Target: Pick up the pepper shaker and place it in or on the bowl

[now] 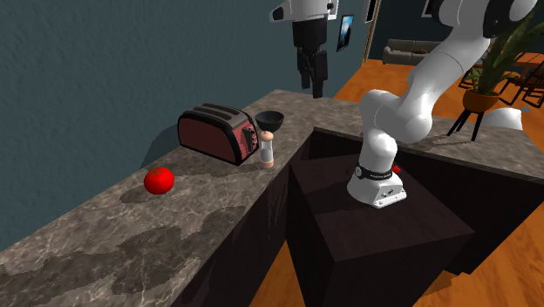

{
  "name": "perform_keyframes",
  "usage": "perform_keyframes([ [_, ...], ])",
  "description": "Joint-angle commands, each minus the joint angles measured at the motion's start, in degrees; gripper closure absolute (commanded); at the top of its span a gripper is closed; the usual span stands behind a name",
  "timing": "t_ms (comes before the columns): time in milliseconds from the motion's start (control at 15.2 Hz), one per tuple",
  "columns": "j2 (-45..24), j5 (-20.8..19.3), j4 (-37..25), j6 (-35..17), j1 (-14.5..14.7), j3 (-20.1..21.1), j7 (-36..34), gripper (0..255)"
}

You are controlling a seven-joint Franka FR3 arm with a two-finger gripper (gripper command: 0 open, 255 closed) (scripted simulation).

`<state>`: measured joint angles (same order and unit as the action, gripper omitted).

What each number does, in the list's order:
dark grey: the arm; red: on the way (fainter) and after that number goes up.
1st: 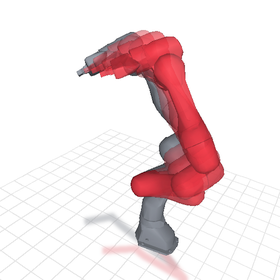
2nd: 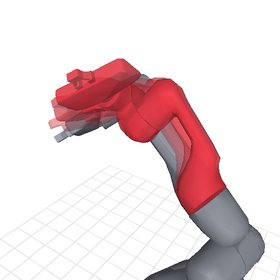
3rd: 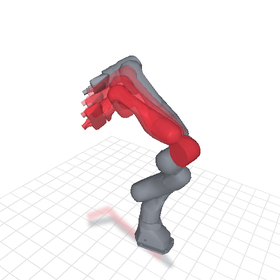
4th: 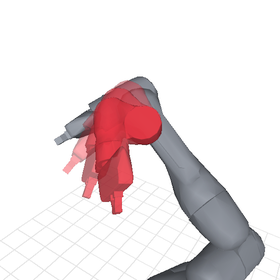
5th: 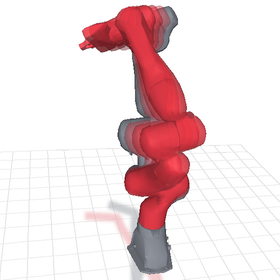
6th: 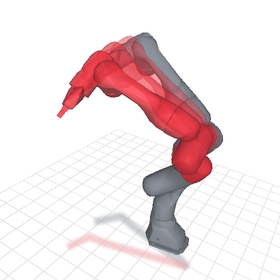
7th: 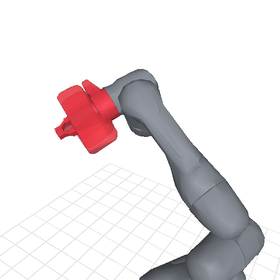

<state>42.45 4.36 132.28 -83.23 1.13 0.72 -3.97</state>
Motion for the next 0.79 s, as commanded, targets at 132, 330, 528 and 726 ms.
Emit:
perform_keyframes([
  [132,0.6,-1.8,3.1,-2.7,-0.8,-1.3,1.7,0],
  [330,1.1,-4.5,7.4,-7.0,-2.1,-3.3,4.3,0],
  [528,0.8,-7.3,11.2,-11.6,-3.6,-5.6,6.7,0],
  [726,-0.2,-10.2,14.4,-16.5,-5.3,-7.9,9.0,0],
])
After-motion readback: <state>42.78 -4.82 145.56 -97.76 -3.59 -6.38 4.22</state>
